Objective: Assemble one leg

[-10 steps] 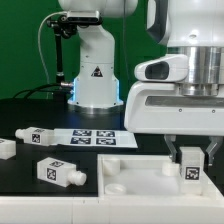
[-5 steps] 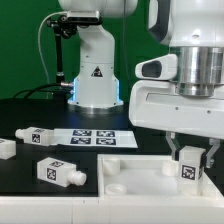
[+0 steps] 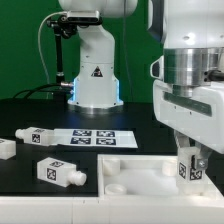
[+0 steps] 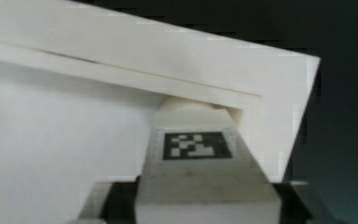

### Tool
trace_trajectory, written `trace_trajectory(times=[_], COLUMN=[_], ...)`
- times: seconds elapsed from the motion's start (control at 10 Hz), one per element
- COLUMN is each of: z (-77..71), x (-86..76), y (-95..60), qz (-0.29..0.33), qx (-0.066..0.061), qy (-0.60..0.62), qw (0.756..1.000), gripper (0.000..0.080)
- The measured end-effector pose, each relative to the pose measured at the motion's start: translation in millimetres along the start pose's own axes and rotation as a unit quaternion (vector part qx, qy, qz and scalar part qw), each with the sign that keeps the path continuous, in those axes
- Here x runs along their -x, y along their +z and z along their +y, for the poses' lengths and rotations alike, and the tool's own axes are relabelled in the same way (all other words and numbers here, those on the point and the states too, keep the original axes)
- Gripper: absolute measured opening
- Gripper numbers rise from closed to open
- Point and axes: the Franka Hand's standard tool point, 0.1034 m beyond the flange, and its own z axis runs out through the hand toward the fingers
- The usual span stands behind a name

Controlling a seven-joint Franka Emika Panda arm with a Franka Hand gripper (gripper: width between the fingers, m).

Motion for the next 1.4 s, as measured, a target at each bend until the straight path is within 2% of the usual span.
trace_trajectory(times=[0.1,0.5,0.8,1.1,1.2,1.3,1.4], z=[1.4,0.5,-0.9,0.2,0.4,0.5,-1.3], x=[0.1,3.3,-3.5,-5.8,-5.6,-5.5,-2.3], y=[-0.3,-1.0,-1.3,-0.8,-0.3,-0.1,-3.4], qz=[0.005,-0.006,-0.018,-0.017,-0.017,-0.017,-0.018], qx=[-0.012,-0.011,-0.013,-0.013,-0.012,-0.012,-0.014], qy=[0.005,0.143,0.291,0.29,0.288,0.287,0.284], qw=[1.0,0.99,0.957,0.957,0.957,0.958,0.959], gripper=[0.0285,0.0285,0.0285,0.0285,0.0368,0.0368,0.0553])
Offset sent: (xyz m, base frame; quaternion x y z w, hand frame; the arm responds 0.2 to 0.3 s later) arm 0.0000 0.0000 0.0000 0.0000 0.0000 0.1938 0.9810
